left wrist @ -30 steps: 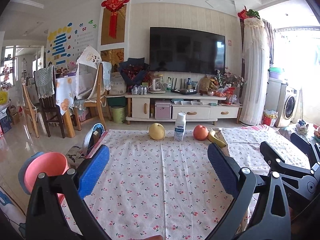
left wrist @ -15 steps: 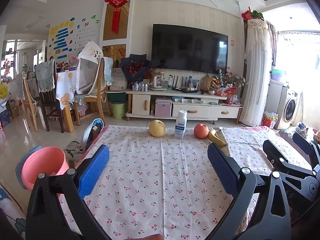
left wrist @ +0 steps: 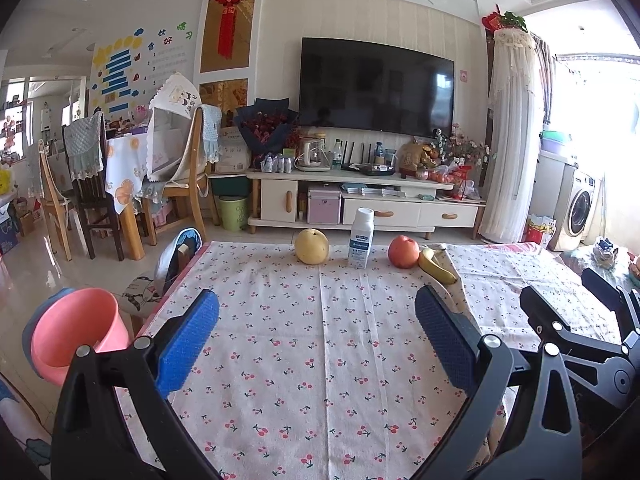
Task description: Collect trash
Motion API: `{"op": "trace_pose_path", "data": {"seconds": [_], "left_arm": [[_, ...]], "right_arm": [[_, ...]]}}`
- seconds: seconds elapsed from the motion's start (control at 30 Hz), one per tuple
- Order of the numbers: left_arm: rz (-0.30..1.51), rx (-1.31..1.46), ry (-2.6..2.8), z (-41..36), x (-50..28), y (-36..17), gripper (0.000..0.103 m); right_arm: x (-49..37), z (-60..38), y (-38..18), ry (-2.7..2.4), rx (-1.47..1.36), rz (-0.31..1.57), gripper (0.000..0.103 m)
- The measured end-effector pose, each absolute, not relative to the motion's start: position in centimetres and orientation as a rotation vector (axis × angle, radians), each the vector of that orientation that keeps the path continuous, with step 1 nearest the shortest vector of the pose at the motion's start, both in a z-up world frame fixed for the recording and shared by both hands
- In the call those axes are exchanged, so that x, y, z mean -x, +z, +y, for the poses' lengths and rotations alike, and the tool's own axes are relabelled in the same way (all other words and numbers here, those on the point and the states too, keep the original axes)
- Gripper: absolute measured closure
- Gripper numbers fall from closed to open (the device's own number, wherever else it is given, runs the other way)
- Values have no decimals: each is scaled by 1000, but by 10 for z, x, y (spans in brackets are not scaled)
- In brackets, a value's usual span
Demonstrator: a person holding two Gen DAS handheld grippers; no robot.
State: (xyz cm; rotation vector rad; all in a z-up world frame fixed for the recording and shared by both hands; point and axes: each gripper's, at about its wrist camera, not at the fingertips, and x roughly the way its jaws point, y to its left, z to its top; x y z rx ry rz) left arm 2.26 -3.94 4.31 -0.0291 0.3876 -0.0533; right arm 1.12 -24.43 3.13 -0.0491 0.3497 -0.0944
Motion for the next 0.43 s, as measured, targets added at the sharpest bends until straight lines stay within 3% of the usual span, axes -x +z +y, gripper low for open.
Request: {"op": "trace_pose_path", "data": {"seconds": [0.27, 0.43], "left_arm": [[488, 43, -31, -23, -79, 13, 4], [641, 60, 19, -11, -148, -34, 4]], "right_arm": [[-80, -243, -4, -16, 5, 526, 8], [-134, -237, -29, 14, -4, 640, 8]]}}
